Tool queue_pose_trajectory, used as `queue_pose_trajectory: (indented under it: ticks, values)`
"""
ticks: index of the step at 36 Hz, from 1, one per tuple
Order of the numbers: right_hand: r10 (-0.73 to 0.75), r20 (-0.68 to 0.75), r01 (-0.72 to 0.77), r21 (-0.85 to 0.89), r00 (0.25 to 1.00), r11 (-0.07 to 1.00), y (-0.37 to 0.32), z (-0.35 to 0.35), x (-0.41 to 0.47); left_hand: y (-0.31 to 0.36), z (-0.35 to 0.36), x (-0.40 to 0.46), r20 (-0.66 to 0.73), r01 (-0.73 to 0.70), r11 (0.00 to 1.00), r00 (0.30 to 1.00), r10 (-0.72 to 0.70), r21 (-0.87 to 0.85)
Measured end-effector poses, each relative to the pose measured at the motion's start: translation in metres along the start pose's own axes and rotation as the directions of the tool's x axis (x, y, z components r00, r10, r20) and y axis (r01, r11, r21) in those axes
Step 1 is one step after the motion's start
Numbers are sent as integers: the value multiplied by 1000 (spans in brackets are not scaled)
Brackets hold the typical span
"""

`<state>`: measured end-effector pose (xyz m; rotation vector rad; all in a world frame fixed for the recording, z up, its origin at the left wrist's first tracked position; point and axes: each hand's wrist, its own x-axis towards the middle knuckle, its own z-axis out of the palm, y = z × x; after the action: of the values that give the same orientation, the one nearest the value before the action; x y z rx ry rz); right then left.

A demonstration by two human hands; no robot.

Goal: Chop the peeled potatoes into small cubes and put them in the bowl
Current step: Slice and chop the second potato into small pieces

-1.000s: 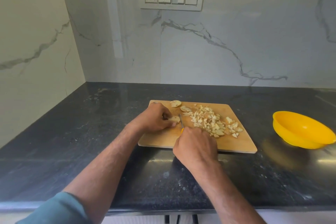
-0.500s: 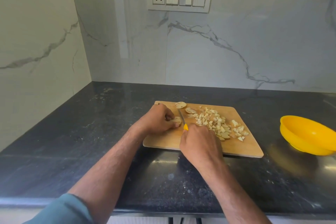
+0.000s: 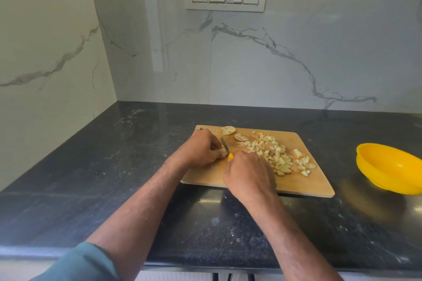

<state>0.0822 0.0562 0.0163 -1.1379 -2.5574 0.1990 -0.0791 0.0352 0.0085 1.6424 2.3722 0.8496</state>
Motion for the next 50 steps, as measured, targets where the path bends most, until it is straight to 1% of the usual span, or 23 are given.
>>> queue_pose_trajectory:
  ticks: [6, 11, 15, 23, 28, 32, 38, 43, 50]
  values:
    - [-13, 58, 13, 9, 998, 1000, 1, -4, -3, 2, 1, 0, 4, 13, 1000, 1000, -13, 19]
    - [-20, 56, 21, -9, 998, 1000, 2, -6, -14, 3, 0, -1, 6, 22, 999, 1000, -22, 27]
    - [-23, 9, 24, -12, 1000, 1000, 6, -6, -24, 3, 0, -1, 4, 20, 1000, 1000, -20, 24]
    - [25, -116, -22, 30, 993, 999, 23, 1, -35, -5, 0, -2, 3, 25, 999, 1000, -25, 22]
    - [-2, -133, 8, 45, 991, 999, 25, 2, -31, -8, 0, -1, -27, 34, 999, 999, -35, -20]
    - [-23, -147, 26, 20, 989, 999, 17, 3, -23, -10, -1, -1, -29, 25, 999, 999, -25, -26]
    - [-29, -95, 31, 28, 995, 999, 5, 4, -9, -10, -1, 0, -48, 20, 999, 999, -22, -36]
    - [-32, -62, 32, -2, 998, 999, 2, 6, -7, -9, -1, 0, -48, 22, 999, 999, -24, -46]
    - [-49, -17, 48, -24, 999, 999, 0, 5, -11, -6, 1, 2, -39, 20, 1000, 999, -21, -13]
